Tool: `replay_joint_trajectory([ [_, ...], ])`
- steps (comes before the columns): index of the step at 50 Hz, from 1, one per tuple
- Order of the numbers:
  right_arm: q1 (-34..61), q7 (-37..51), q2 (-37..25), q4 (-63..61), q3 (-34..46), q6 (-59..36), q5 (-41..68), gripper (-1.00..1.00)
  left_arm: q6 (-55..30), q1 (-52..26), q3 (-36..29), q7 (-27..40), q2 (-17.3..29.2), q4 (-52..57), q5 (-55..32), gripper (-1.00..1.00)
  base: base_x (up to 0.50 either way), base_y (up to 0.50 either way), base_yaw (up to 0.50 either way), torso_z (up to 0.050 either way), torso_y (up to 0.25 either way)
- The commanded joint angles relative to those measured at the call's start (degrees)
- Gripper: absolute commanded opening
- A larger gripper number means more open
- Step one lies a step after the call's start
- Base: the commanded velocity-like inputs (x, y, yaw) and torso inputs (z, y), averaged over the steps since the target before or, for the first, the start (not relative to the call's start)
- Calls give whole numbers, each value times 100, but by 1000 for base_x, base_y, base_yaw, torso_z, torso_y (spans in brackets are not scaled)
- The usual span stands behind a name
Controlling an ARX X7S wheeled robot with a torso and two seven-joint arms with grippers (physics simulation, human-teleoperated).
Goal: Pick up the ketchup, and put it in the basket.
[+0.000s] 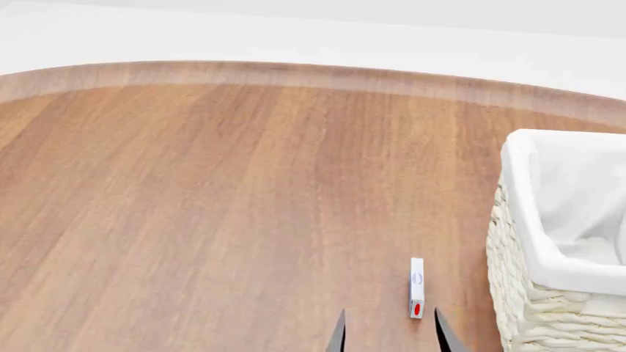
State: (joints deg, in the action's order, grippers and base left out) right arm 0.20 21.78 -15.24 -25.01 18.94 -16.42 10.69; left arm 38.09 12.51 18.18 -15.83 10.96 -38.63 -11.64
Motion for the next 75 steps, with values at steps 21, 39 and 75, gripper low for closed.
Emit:
replay_joint_trajectory([
  [21, 11, 56, -47, 53, 77, 32, 55, 100, -1869, 575, -62, 733, 92, 2722, -43, -100, 0, 0, 0, 0, 0],
  [39, 27, 83, -77, 81, 102, 57, 92, 100, -3990, 520, -382, 1273, 343, 5416, -252, -100, 0, 0, 0, 0, 1],
  [75, 66, 122, -120, 146, 184, 93, 151, 100, -8016, -2994, -1925, 1036, 1164, 6623, -1118, -100, 0, 0, 0, 0, 0],
])
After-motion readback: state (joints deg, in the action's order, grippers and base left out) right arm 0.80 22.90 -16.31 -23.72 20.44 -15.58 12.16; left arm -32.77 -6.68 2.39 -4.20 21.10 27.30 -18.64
